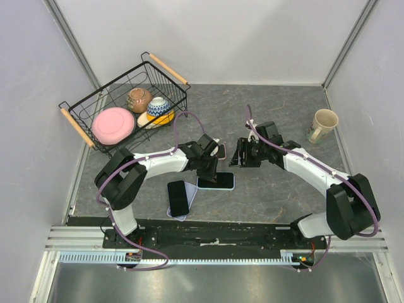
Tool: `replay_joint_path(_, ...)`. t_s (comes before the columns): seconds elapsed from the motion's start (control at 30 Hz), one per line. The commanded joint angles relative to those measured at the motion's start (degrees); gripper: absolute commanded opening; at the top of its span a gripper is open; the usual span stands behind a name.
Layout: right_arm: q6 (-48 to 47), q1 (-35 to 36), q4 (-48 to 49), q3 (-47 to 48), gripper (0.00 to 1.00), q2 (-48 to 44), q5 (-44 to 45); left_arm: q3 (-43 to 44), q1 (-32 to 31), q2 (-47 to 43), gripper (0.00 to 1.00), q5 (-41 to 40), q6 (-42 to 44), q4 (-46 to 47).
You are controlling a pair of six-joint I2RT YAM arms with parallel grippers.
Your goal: Put the phone into the phone case
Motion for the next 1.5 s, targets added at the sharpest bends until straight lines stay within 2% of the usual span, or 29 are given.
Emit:
replay_joint_path(0.0, 3.3, -5.0, 8.7, -3.8, 0.61, 1.7, -13.7, -1.3, -0.1, 1.8, 0.02, -5.7, 3.3, -4.7)
replay_joint_path(0.27, 1.6, -5.3, 8.3, -3.8, 0.59, 8.4, -12.1, -1.5, -0.2, 1.6, 0.02, -5.9, 3.3, -4.7)
replay_joint_path(0.33, 0.6, -5.3, 8.0, -4.2, 0.53, 9.4, -10.6, -1.6, -0.1, 1.5, 0.02, -6.0, 3.5, -4.7)
replay_joint_path(0.47, -1.5, -5.3, 8.3, -4.9, 0.49, 12.6, -7.9, -2.0, -0.2, 1.5, 0.02, -6.1, 3.4, -4.6)
replay_joint_path(0.67, -2.0, -5.3, 11.1, -5.6, 0.45, 17.4, -10.5, -2.2, -0.2, 1.5, 0.02, -6.4, 3.1, -4.7)
replay_joint_path(0.8, -2.5, -5.3, 10.5, -5.3, 0.34, 19.4, -10.4, -2.1, -0.2, 1.4, 0.02, -6.5, 3.2, -4.8)
replay_joint_path(0.9, -3.4, -5.1, 7.7, -4.8, 0.31, 21.4, -8.5, -1.7, -0.2, 1.6, 0.02, -6.5, 3.7, -5.1)
replay_joint_path(1.23, -4.3, -3.1, -0.1, -3.2, 0.29, 25.8, 2.9, 0.0, -0.2, 1.5, 0.02, -7.1, 4.3, -6.2)
replay_joint_path(1.47, -3.4, 0.1, -3.3, -1.0, 0.21, 28.6, 9.1, 1.0, -0.2, 0.8, 0.02, -7.4, 4.7, -7.0)
